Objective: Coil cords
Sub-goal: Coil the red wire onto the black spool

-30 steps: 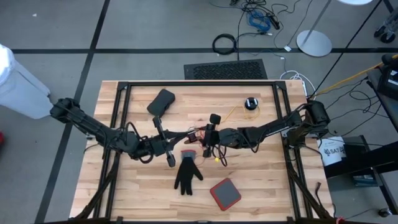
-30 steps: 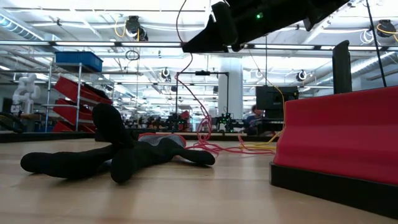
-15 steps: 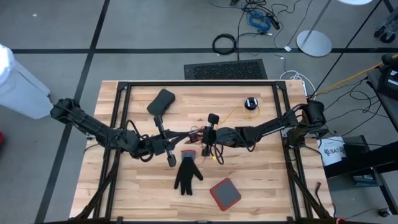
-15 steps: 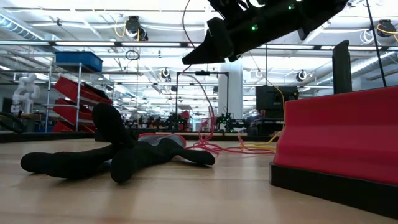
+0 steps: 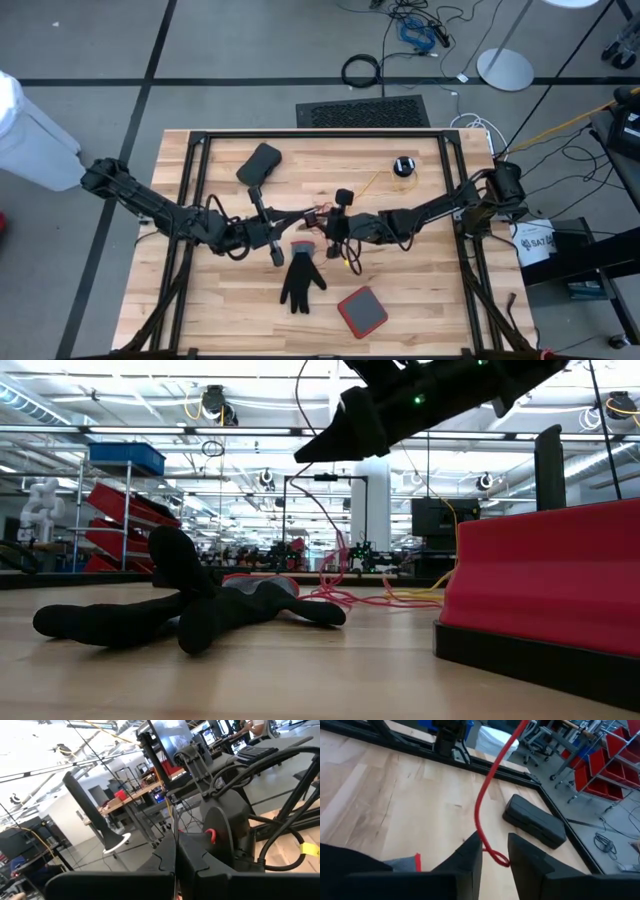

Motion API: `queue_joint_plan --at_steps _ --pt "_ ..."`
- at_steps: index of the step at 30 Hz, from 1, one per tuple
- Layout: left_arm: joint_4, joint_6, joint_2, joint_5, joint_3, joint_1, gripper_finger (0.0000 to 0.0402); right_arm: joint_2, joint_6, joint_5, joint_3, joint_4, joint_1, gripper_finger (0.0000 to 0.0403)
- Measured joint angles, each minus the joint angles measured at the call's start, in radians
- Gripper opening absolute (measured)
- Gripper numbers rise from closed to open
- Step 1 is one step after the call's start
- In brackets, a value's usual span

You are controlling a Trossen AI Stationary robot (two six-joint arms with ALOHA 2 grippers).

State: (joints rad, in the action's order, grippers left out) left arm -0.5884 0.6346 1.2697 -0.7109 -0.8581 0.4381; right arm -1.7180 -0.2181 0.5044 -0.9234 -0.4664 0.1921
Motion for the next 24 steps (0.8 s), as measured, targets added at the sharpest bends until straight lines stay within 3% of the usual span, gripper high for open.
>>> queue_joint_plan --at_steps 24 --pt "0.008 -0.001 0.0 -0.006 0.0 0.0 0.0 0.003 0.015 -0.002 0.0 0.022 0.052 0.0073"
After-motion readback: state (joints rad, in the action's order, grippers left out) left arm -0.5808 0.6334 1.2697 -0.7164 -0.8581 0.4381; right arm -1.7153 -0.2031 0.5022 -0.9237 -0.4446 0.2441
